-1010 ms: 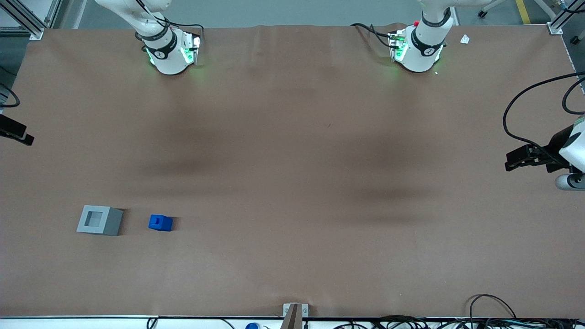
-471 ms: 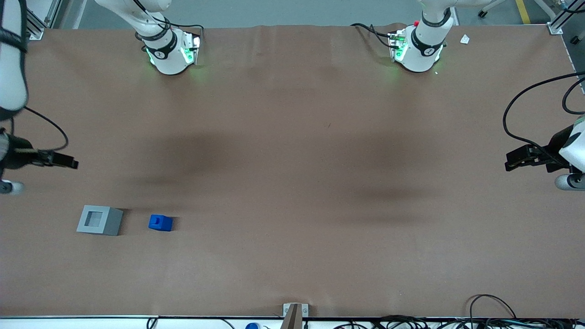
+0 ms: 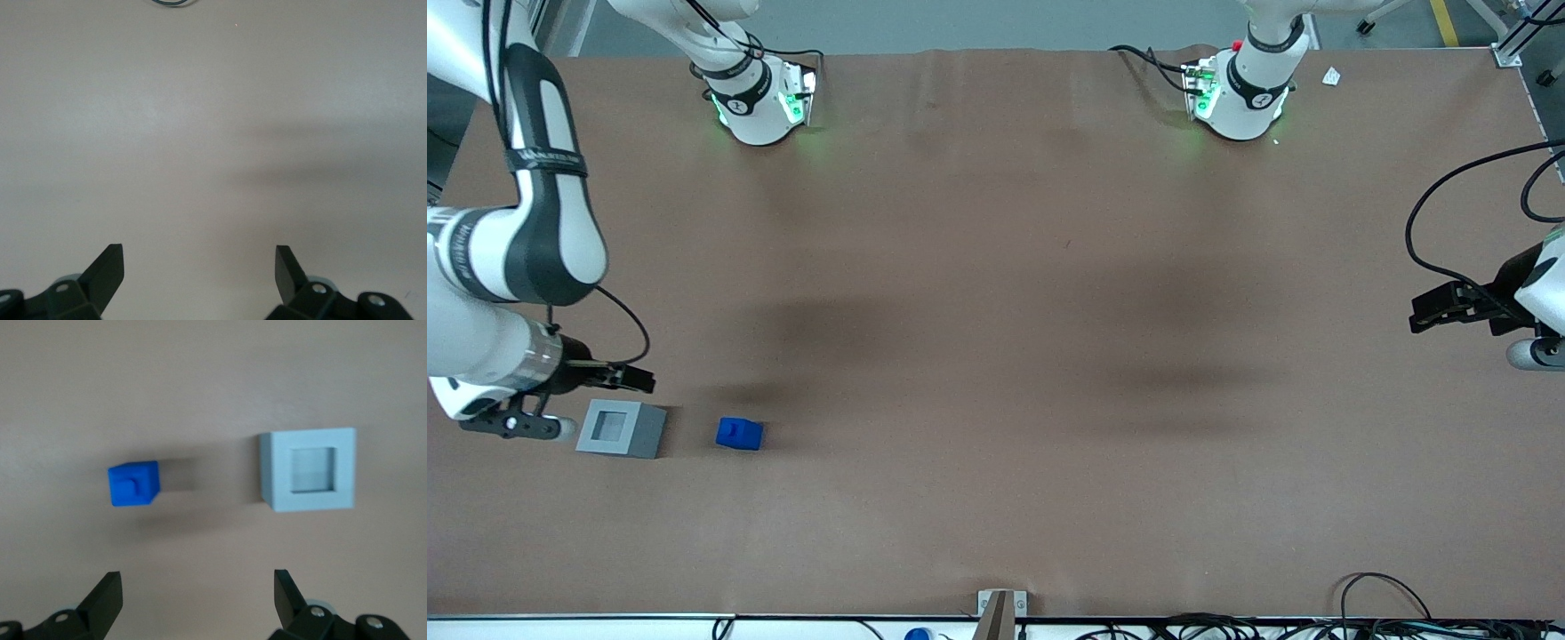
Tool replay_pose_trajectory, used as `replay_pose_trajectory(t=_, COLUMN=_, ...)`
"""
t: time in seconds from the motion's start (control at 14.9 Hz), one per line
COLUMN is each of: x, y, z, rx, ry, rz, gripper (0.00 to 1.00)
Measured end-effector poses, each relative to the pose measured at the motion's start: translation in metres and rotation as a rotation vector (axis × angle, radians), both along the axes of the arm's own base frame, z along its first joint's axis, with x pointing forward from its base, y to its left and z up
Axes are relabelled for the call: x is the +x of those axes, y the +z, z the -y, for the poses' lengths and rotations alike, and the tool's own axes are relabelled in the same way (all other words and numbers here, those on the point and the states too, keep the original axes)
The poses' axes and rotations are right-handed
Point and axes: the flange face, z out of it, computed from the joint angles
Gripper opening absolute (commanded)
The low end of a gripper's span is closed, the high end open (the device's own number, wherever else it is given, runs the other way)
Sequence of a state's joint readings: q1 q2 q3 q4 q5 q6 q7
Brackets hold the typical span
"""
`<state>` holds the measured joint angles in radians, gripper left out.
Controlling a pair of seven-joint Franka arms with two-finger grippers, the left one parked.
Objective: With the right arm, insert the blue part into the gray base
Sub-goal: 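Move the open right gripper down over the blue cube, then close the right gripper on the blue cube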
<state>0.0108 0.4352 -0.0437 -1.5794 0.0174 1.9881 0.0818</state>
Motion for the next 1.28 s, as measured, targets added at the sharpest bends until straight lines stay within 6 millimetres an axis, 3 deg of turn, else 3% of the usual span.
replay_pose_trajectory(t=0.34, x=0.014, y=-0.068, z=-0.026, rx=0.030, ry=0.001, rz=-0.012, gripper=1.00)
replay_pose_trajectory(t=0.67, x=0.020, y=-0.114, z=-0.058, rx=0.032, ry=0.032, rz=-0.019, gripper=1.00)
replay_pose_trajectory(t=0.94, x=0.022, y=-0.134, z=-0.061, rx=0.030, ry=0.036, rz=-0.027, gripper=1.00)
replay_pose_trajectory(t=1.28, x=0.028, y=-0.144, z=-0.067, rx=0.035, ry=0.036, rz=-0.030, gripper=1.00)
